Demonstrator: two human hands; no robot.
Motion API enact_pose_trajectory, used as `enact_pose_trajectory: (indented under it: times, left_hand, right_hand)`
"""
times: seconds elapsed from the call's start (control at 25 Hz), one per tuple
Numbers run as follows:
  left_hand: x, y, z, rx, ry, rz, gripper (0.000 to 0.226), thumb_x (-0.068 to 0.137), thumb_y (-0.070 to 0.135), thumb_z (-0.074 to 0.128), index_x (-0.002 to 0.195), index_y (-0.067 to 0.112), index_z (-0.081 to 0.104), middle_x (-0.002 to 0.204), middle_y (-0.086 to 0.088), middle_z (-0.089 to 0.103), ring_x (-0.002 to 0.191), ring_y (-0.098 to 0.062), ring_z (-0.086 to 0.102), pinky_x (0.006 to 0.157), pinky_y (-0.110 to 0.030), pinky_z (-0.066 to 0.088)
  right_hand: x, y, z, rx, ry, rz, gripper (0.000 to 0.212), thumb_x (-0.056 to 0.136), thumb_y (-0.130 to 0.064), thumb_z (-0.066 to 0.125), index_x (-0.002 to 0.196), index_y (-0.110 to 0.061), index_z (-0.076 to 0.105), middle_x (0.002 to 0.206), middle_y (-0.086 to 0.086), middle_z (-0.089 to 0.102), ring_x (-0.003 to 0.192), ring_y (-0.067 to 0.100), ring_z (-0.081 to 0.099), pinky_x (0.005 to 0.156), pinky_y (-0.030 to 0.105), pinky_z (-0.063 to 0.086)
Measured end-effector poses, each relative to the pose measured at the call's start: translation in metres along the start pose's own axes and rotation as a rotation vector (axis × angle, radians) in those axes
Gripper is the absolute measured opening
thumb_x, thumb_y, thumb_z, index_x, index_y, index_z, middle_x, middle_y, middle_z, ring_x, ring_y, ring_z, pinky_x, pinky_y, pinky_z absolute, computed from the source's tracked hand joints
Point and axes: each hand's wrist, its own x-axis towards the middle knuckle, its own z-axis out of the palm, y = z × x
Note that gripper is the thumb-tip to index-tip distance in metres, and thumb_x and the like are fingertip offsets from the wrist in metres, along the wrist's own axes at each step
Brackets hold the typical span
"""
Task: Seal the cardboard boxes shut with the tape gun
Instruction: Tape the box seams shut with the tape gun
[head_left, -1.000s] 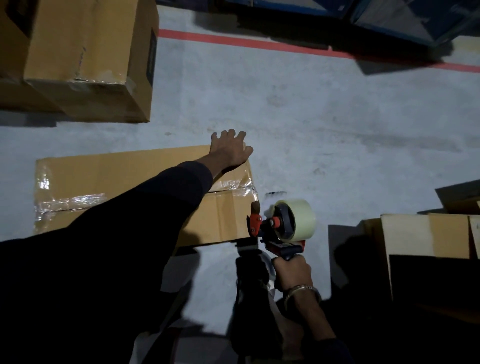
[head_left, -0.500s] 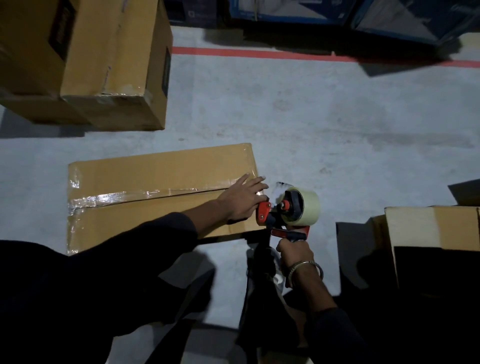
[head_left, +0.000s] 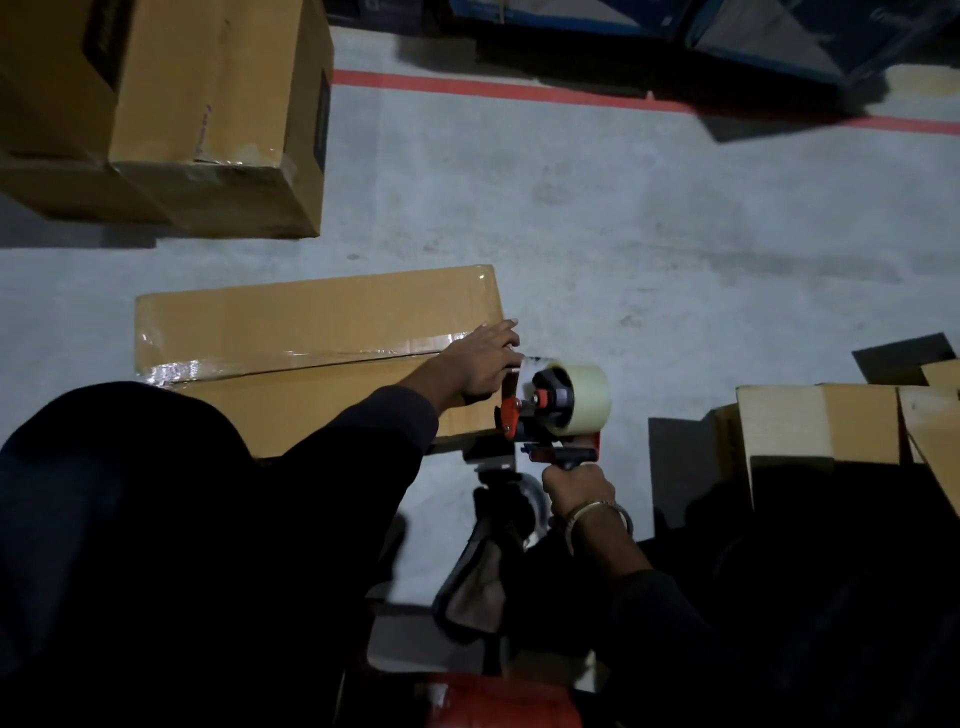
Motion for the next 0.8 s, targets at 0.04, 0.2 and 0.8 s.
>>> enact_pose_trajectory:
  times: [0.04, 0.2, 0.8]
  left_hand:
    - [0.0, 0.001, -0.001, -0.007, -0.006, -0.001, 0.03, 0.107, 0.03, 0.048, 0.128, 0.021, 0.067, 0.149, -0.012, 0.047, 0.159, -0.03, 0.012, 0.125, -0.058, 0.02]
    - [0.002, 0.002, -0.002, -0.023, -0.038, -0.025, 0.03, 0.11, 0.038, 0.044, 0.124, 0.029, 0.069, 0.153, -0.011, 0.045, 0.16, -0.028, 0.008, 0.124, -0.056, 0.017]
    - [0.0, 0.003, 0.011, -0.075, 0.054, -0.032, 0.025, 0.109, 0.039, 0.05, 0.114, 0.027, 0.071, 0.152, -0.011, 0.048, 0.16, -0.028, 0.01, 0.124, -0.058, 0.022]
  right_hand:
    - [-0.01, 0.008, 0.003, -0.053, -0.013, 0.035, 0.058, 0.067, -0.046, 0.066, 0.109, -0.006, 0.069, 0.116, 0.019, 0.069, 0.109, 0.04, 0.065, 0.085, 0.035, 0.051]
    - [-0.021, 0.035, 0.021, 0.021, 0.003, 0.088, 0.044, 0.077, -0.036, 0.069, 0.108, -0.004, 0.07, 0.109, 0.02, 0.068, 0.108, 0.04, 0.065, 0.079, 0.035, 0.046]
    - [0.037, 0.041, 0.079, 0.343, -0.187, 0.172, 0.035, 0.081, -0.043, 0.066, 0.096, -0.011, 0.069, 0.089, 0.005, 0.069, 0.08, 0.024, 0.066, 0.073, 0.038, 0.057]
